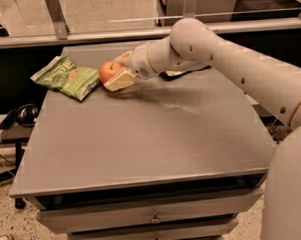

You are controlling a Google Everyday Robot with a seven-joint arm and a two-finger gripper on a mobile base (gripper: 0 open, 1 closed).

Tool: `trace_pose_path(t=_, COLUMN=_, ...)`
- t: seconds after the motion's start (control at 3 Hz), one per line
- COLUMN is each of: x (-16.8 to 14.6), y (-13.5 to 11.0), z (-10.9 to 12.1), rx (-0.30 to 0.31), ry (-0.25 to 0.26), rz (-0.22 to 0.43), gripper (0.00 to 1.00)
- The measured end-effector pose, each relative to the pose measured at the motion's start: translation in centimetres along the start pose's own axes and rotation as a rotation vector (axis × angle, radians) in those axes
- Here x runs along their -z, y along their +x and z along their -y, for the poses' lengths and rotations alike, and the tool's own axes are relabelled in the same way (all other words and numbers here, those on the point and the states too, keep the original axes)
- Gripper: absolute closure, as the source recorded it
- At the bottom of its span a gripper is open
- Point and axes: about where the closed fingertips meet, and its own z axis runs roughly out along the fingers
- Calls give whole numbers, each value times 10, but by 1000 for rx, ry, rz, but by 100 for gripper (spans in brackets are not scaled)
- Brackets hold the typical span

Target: Move apple near green jalapeno chip bag

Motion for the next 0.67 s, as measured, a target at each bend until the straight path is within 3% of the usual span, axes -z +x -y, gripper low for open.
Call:
trace_pose_path(t=0.33, x=-1, y=-1, z=0, rx=0, ry=-3, rz=5, gripper=12)
trace_pose_path(t=0.67, x=-3, y=-1, z=-4, rx=-10, ry=-12, rz=12, gripper=0)
